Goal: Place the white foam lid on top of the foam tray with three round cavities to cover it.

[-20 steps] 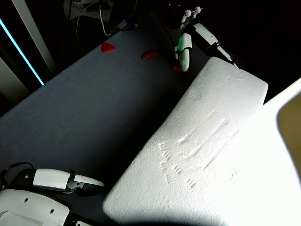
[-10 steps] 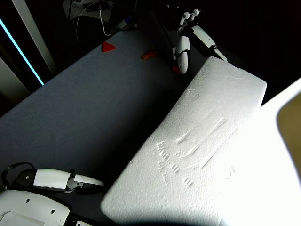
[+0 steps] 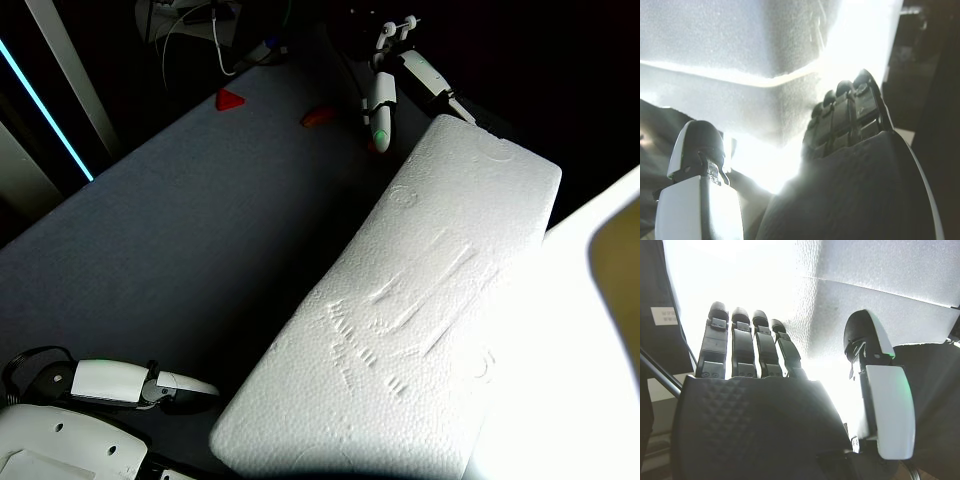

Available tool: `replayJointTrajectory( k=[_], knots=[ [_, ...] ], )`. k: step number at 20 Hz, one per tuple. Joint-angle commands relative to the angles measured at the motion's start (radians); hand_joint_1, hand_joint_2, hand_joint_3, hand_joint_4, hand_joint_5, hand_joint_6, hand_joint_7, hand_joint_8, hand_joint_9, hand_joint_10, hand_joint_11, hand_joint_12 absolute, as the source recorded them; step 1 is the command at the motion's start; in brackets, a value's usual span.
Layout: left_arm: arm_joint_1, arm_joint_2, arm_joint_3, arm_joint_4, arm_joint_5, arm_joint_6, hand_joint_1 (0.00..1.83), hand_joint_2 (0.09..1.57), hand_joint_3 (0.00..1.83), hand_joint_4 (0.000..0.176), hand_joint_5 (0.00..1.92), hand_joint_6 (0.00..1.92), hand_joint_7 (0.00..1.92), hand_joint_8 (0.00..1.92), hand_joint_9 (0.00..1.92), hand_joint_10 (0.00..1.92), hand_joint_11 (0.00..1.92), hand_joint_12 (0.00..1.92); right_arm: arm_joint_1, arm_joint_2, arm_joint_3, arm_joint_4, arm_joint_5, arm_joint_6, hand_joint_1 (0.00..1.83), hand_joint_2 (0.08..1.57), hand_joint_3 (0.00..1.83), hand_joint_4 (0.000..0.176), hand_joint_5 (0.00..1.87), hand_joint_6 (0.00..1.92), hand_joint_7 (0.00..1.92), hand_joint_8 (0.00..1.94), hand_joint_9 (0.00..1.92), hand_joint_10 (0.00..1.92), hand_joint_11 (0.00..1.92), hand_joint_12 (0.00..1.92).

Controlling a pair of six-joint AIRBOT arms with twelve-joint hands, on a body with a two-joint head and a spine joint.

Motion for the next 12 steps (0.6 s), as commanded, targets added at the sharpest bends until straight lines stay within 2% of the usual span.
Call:
replayJointTrajectory(
  k=[1,4,5,6,7,9,10,12],
  knots=[
    [-0.016,0.006,0.008,0.006,-0.129,-0.007,0.58,1.07,0.0,0.0,0.01,0.0,0.0,0.0,0.0,0.0,0.0,0.0,0.014,0.011,0.003,-0.022,0.115,0.004,0.4,1.23,0.0,0.0,0.0,0.0,0.0,0.0,0.0,0.0,0.0,0.01],
    [-0.033,0.006,0.013,0.016,-0.129,-0.006,0.56,1.05,0.0,0.0,0.04,0.01,0.0,0.0,0.0,0.0,0.0,0.0,0.03,0.011,0.003,-0.038,0.12,0.004,0.42,1.24,0.0,0.0,0.0,0.0,0.0,0.0,0.0,0.0,0.0,0.03],
    [-0.034,0.007,0.013,0.016,-0.132,-0.006,0.53,1.04,0.0,0.014,0.05,0.01,0.0,0.0,0.0,0.0,0.0,0.0,0.037,0.011,0.003,-0.045,0.12,0.004,0.46,1.23,0.0,0.0,0.0,0.0,0.0,0.0,0.0,0.0,0.0,0.14],
    [-0.037,0.006,0.015,0.016,-0.13,-0.006,0.51,1.04,0.0,0.018,0.06,0.02,0.0,0.0,0.0,0.0,0.0,0.0,0.04,0.011,0.003,-0.048,0.121,0.004,0.46,1.22,0.0,0.0,0.0,0.0,0.0,0.0,0.0,0.0,0.0,0.22],
    [-0.04,0.004,0.019,0.019,-0.122,-0.006,0.44,1.04,0.0,0.018,0.09,0.02,0.0,0.0,0.0,0.0,0.0,0.0,0.043,0.011,0.004,-0.05,0.121,0.004,0.47,1.23,0.0,0.0,0.0,0.0,0.0,0.0,0.02,0.01,0.0,0.41],
    [-0.042,-0.002,0.024,0.019,-0.111,-0.006,0.42,1.04,0.0,0.016,0.09,0.02,0.0,0.0,0.0,0.0,0.0,0.0,0.045,0.011,0.007,-0.049,0.119,0.004,0.47,1.23,0.0,0.0,0.0,0.0,0.0,0.0,0.01,0.01,0.0,0.44],
    [-0.04,-0.006,0.027,0.018,-0.104,-0.006,0.43,1.06,0.0,0.005,0.08,0.01,0.0,0.0,0.0,0.0,0.01,0.01,0.045,0.01,0.01,-0.045,0.116,0.004,0.48,1.24,0.01,0.0,0.0,0.0,0.0,0.0,0.01,0.01,0.0,0.45],
    [-0.036,-0.008,0.028,0.016,-0.098,-0.006,0.52,1.06,0.0,0.0,0.06,0.0,0.0,0.0,0.0,0.0,0.0,0.0,0.045,0.009,0.012,-0.042,0.112,0.004,0.51,1.25,0.0,0.0,0.0,0.0,0.0,0.0,0.01,0.0,0.0,0.3]
  ],
)
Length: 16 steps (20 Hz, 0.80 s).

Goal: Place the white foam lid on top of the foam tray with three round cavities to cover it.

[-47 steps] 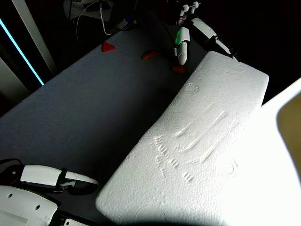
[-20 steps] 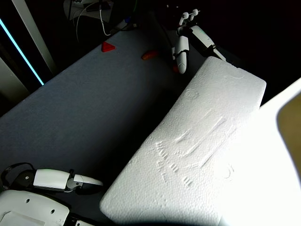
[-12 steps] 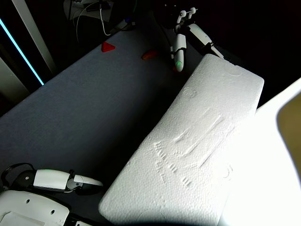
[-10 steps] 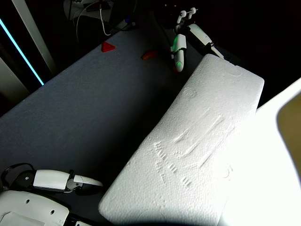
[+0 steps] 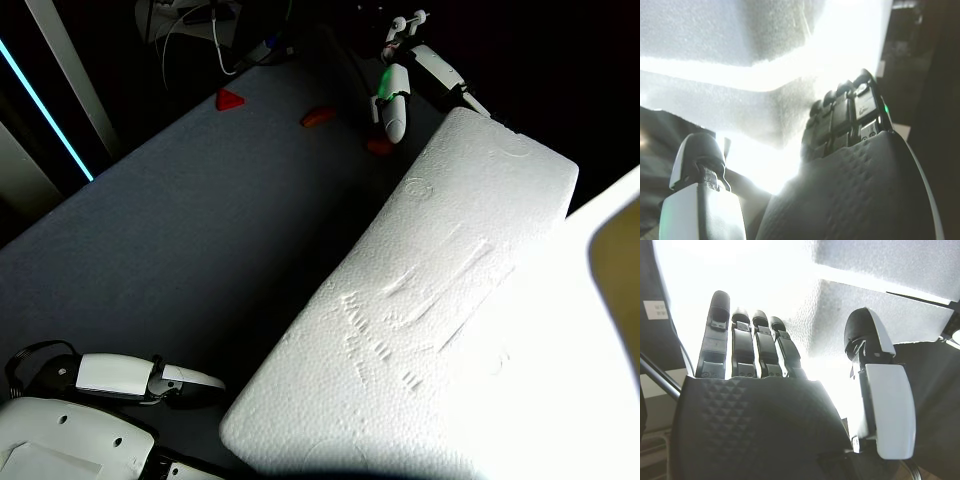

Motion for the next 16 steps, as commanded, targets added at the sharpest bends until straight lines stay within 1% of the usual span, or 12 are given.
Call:
replayJointTrajectory(
  k=[1,3,4,6,7,8,9,11,12,14,15,16],
  knots=[
    [-0.004,-0.002,0.004,0.02,-0.117,-0.006,0.53,1.06,0.0,0.0,0.04,0.0,0.0,0.0,0.0,0.0,0.0,0.0,0.014,0.01,0.005,-0.023,0.115,0.004,0.51,1.24,0.0,0.0,0.0,0.0,0.0,0.0,0.0,0.0,0.0,0.24],
    [0.001,-0.003,0.004,0.017,-0.115,-0.007,0.54,1.06,0.0,0.0,0.03,0.0,0.0,0.0,0.0,0.0,0.02,0.01,0.009,0.011,0.005,-0.018,0.115,0.004,0.5,1.24,0.0,0.0,0.0,0.0,0.0,0.0,0.01,0.0,0.0,0.23],
    [0.004,-0.004,0.004,0.016,-0.114,-0.007,0.55,1.07,0.0,0.0,0.02,0.0,0.0,0.0,0.0,0.0,0.01,0.01,0.005,0.013,0.005,-0.013,0.115,0.004,0.48,1.24,0.0,0.0,0.0,0.0,0.0,0.0,0.0,0.0,0.0,0.05],
    [0.008,-0.005,0.004,0.014,-0.112,-0.007,0.54,1.07,0.0,0.0,0.02,0.0,0.0,0.0,0.0,0.0,0.0,0.01,0.002,0.014,0.005,-0.01,0.115,0.004,0.48,1.24,0.0,0.0,0.0,0.0,0.0,0.0,0.0,0.0,0.0,0.04],
    [0.011,-0.005,0.004,0.01,-0.111,-0.007,0.54,1.08,0.01,0.0,0.02,0.0,0.0,0.0,0.0,0.0,0.0,0.0,0.0,0.013,0.006,-0.008,0.115,0.004,0.45,1.25,0.0,0.0,0.0,0.0,0.0,0.0,0.0,0.0,0.0,0.08],
    [0.014,-0.005,0.004,0.007,-0.111,-0.007,0.52,1.07,0.01,0.0,0.02,0.0,0.0,0.0,0.0,0.0,0.0,0.0,-0.002,0.012,0.006,-0.006,0.114,0.004,0.43,1.25,0.0,0.0,0.0,0.0,0.0,0.0,0.0,0.0,0.0,0.04],
    [0.015,-0.004,0.004,0.005,-0.111,-0.007,0.5,1.06,0.0,0.0,0.03,0.0,0.0,0.0,0.0,0.0,0.0,0.0,-0.003,0.01,0.007,-0.005,0.112,0.004,0.42,1.25,0.0,0.0,0.0,0.0,0.0,0.0,0.0,0.0,0.0,0.1],
    [0.018,-0.003,0.005,0.0,-0.108,-0.007,0.54,1.08,0.0,0.0,0.02,0.0,0.0,0.0,0.0,0.0,0.0,0.0,-0.006,0.008,0.008,-0.004,0.109,0.004,0.38,1.24,0.0,0.0,0.0,0.0,0.0,0.0,0.0,0.0,0.0,0.12],
    [0.019,-0.003,0.007,-0.002,-0.103,-0.007,0.54,1.08,0.01,0.0,0.02,0.0,0.0,0.0,0.0,0.0,0.0,0.0,-0.009,0.006,0.009,0.001,0.108,0.004,0.37,1.24,0.0,0.0,0.0,0.0,0.0,0.0,0.0,0.0,0.0,0.02],
    [0.02,-0.006,0.01,-0.003,-0.097,-0.007,0.51,1.09,0.01,0.0,0.01,0.0,0.0,0.0,0.0,0.0,0.0,0.0,-0.018,0.006,0.011,0.011,0.108,0.004,0.41,1.25,0.0,0.0,0.0,0.0,0.0,0.0,0.0,0.0,0.0,0.0],
    [0.02,-0.007,0.011,-0.003,-0.095,-0.007,0.51,1.08,0.0,0.0,0.01,0.0,0.0,0.0,0.0,0.0,0.0,0.0,-0.023,0.006,0.011,0.016,0.108,0.004,0.43,1.25,0.0,0.0,0.0,0.0,0.0,0.0,0.0,0.0,0.04,0.02],
    [0.021,-0.007,0.011,-0.003,-0.093,-0.007,0.5,1.08,0.0,0.0,0.01,0.0,0.0,0.0,0.0,0.0,0.0,0.0,-0.026,0.006,0.011,0.02,0.108,0.004,0.45,1.24,0.01,0.0,0.0,0.0,0.0,0.0,0.02,0.01,0.01,0.26]
  ],
)
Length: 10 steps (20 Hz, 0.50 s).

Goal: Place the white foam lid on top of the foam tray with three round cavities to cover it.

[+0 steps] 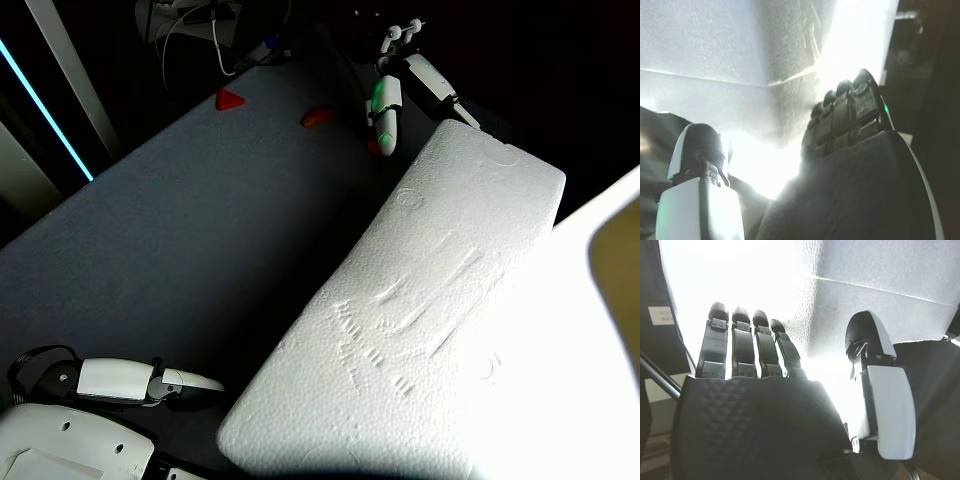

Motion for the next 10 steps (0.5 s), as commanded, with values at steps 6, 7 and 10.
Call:
replayJointTrajectory(
  k=[6,7,10],
  knots=[
    [0.006,-0.001,0.009,-0.006,-0.111,-0.006,0.47,1.07,0.0,0.003,0.01,0.0,0.0,0.0,0.0,0.0,0.0,0.0,-0.003,0.016,0.007,-0.002,0.115,0.003,0.46,1.25,0.0,0.0,0.0,0.0,0.0,0.0,0.01,0.0,0.0,0.36],
    [0.006,-0.001,0.009,-0.008,-0.111,-0.006,0.48,1.08,0.0,0.003,0.01,0.0,0.0,0.0,0.0,0.0,0.0,0.0,-0.004,0.016,0.007,-0.001,0.115,0.003,0.5,1.25,0.0,0.0,0.0,0.0,0.0,0.0,0.03,0.01,0.0,0.43],
    [0.015,-0.002,0.01,-0.015,-0.11,-0.006,0.47,1.08,0.0,0.0,0.01,0.0,0.0,0.0,0.0,0.0,0.0,0.0,-0.014,0.017,0.007,0.008,0.115,0.003,0.47,1.26,0.0,0.0,0.0,0.0,0.01,0.0,0.05,0.02,0.0,0.57]
  ],
)
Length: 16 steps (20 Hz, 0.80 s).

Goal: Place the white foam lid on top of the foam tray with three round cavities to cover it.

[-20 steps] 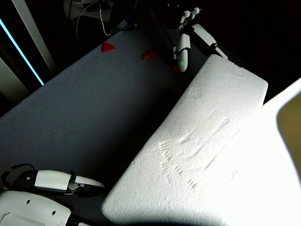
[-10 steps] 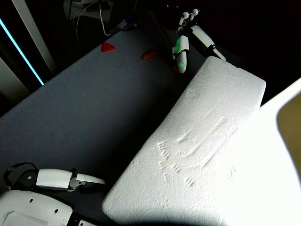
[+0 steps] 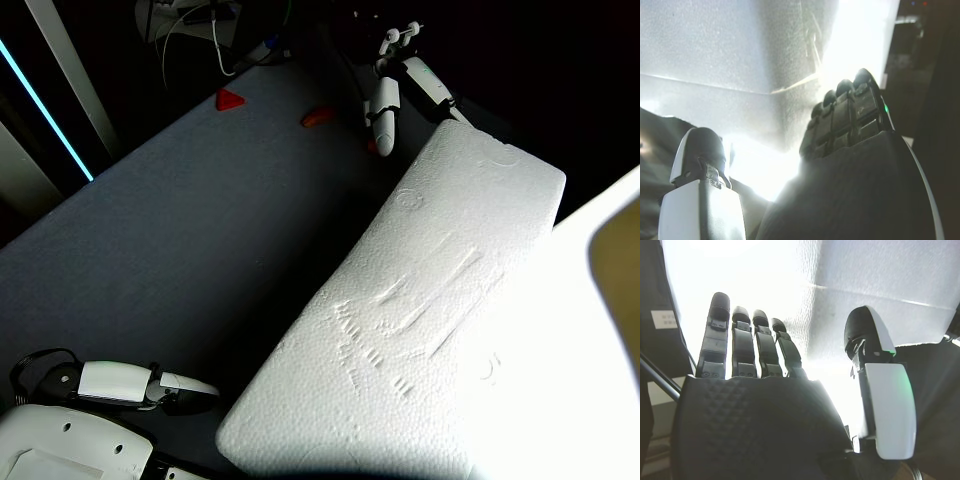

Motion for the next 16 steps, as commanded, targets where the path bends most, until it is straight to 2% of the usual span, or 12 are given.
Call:
replayJointTrajectory(
  k=[1,2,3,4,5,6,7,12,16],
  knots=[
    [-0.001,0.002,0.005,-0.009,-0.113,-0.007,0.46,1.07,0.0,0.008,0.0,0.0,0.0,0.0,0.0,0.0,0.0,0.0,0.0,0.019,0.006,0.001,0.122,0.002,0.44,1.27,0.0,0.0,0.0,0.0,0.02,0.0,0.06,0.03,0.0,0.66],
    [0.001,0.003,0.005,-0.009,-0.113,-0.007,0.47,1.08,0.0,0.003,0.01,0.0,0.0,0.0,0.0,0.0,0.0,0.0,-0.004,0.02,0.005,0.004,0.123,0.002,0.45,1.28,0.0,0.0,0.0,0.0,0.02,0.0,0.06,0.03,0.0,0.68],
    [0.005,0.004,0.004,-0.012,-0.113,-0.007,0.48,1.08,0.0,0.0,0.0,0.0,0.0,0.0,0.0,0.0,0.0,0.0,-0.01,0.022,0.004,0.006,0.124,0.002,0.44,1.28,0.0,0.0,0.0,0.0,0.0,0.0,0.01,0.01,0.0,0.5],
    [0.011,0.007,0.002,-0.014,-0.114,-0.007,0.48,1.07,0.0,0.005,0.01,0.0,0.0,0.0,0.0,0.0,0.0,0.0,-0.015,0.025,0.002,0.01,0.125,0.002,0.45,1.28,0.0,0.0,0.0,0.0,0.0,0.0,0.03,0.01,0.0,0.46],
    [0.018,0.009,0.0,-0.016,-0.116,-0.007,0.48,1.07,0.0,0.003,0.01,0.0,0.0,0.0,0.0,0.0,0.0,0.0,-0.02,0.028,0.0,0.012,0.125,0.002,0.45,1.27,0.0,0.0,0.0,0.0,0.0,0.0,0.01,0.0,0.0,0.36],
    [0.024,0.014,-0.004,-0.019,-0.119,-0.007,0.46,1.07,0.0,0.008,0.02,0.0,0.0,0.0,0.0,0.0,0.01,0.01,-0.025,0.033,-0.003,0.013,0.126,0.002,0.44,1.25,0.0,0.0,0.0,0.0,0.0,0.0,0.0,0.0,0.0,0.19],
    [0.031,0.018,-0.008,-0.021,-0.123,-0.007,0.45,1.08,0.0,0.004,0.02,0.0,0.0,0.0,0.0,0.0,0.01,0.01,-0.032,0.038,-0.006,0.016,0.127,0.002,0.48,1.25,0.0,0.0,0.0,0.0,0.0,0.0,0.0,0.0,0.0,0.04],
    [0.051,0.056,-0.041,-0.028,-0.154,0.01,0.48,1.1,0.01,0.0,0.02,0.0,0.0,0.0,0.0,0.0,0.01,0.02,-0.063,0.07,-0.031,0.025,0.134,-0.001,0.45,1.25,0.0,0.0,0.0,0.0,0.0,0.0,0.0,0.0,0.0,0.0],
    [0.083,0.105,-0.085,-0.029,-0.199,0.016,0.53,1.09,0.0,0.0,0.02,0.0,0.0,0.0,0.0,0.0,0.0,0.0,-0.101,0.123,-0.089,0.009,0.172,-0.005,0.45,1.24,0.0,0.0,0.0,0.0,0.0,0.0,0.0,0.0,0.0,0.01]
  ],
)
